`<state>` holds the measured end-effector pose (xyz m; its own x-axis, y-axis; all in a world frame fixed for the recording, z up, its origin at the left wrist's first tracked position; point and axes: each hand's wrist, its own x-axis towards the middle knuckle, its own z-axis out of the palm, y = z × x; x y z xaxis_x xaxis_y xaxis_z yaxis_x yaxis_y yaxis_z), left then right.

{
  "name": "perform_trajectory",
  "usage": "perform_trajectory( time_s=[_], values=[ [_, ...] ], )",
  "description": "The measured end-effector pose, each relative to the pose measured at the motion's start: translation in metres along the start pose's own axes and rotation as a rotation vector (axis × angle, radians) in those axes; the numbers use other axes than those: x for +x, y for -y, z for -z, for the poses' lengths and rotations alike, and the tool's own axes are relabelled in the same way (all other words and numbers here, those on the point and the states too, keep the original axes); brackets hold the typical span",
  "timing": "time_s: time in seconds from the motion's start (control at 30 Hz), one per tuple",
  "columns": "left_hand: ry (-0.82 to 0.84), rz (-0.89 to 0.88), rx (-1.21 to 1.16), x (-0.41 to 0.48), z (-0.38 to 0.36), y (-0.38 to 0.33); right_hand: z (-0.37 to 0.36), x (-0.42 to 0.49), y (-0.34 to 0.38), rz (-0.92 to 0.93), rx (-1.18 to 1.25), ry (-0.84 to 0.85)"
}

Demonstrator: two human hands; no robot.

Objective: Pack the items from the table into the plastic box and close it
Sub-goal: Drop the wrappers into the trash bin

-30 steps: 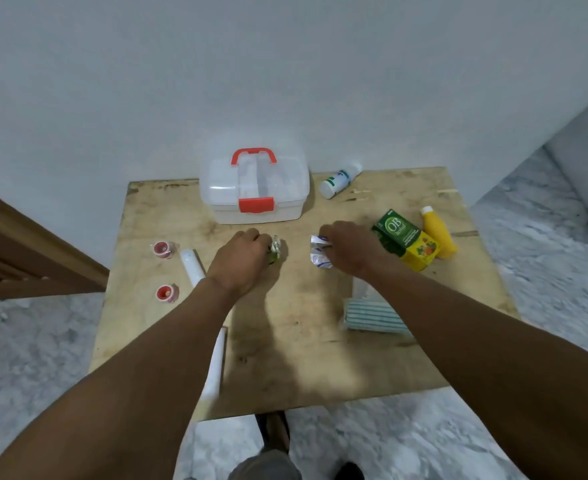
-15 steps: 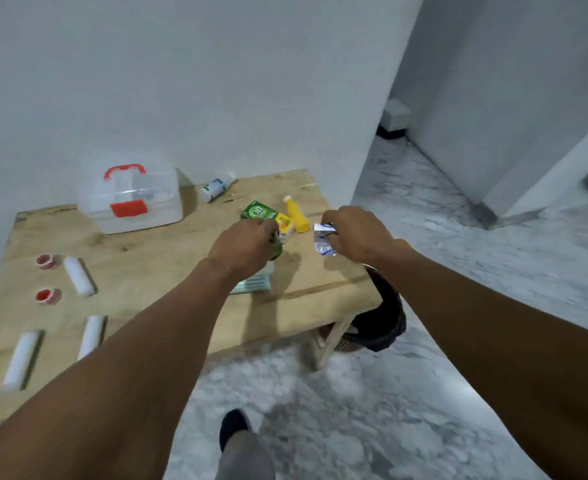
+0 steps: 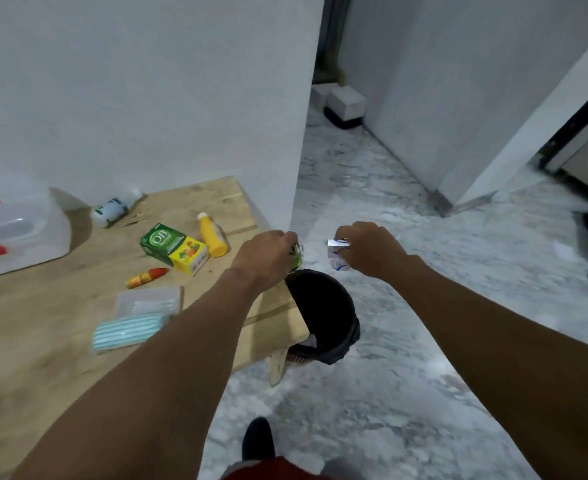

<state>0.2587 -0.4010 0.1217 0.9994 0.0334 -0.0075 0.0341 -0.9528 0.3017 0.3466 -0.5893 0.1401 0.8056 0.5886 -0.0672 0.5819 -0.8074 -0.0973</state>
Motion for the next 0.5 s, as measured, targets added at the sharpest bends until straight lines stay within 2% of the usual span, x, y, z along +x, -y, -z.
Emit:
perform_trajectory(
  time_s=[0.1, 0.3, 0.37, 0.5],
  values=[
    [0.031, 0.021, 0.012, 0.028, -0.017, -0.017, -0.007, 0.020, -0.029, -0.017, 0.018, 0.080],
    [0.108, 0.124, -0.005, 0.078, -0.060, -0.037, -0.042, 0.070, -0.089, 0.065, -0.005, 0.195],
    [0.102, 0.188, 0.014, 0.091, -0.078, -0.044, -0.058, 0.087, -0.107, 0.124, 0.007, 0.216],
    [0.154, 0.363, 0.023, 0.115, -0.128, -0.062, -0.098, 0.115, -0.142, 0.239, -0.004, 0.377]
  ],
)
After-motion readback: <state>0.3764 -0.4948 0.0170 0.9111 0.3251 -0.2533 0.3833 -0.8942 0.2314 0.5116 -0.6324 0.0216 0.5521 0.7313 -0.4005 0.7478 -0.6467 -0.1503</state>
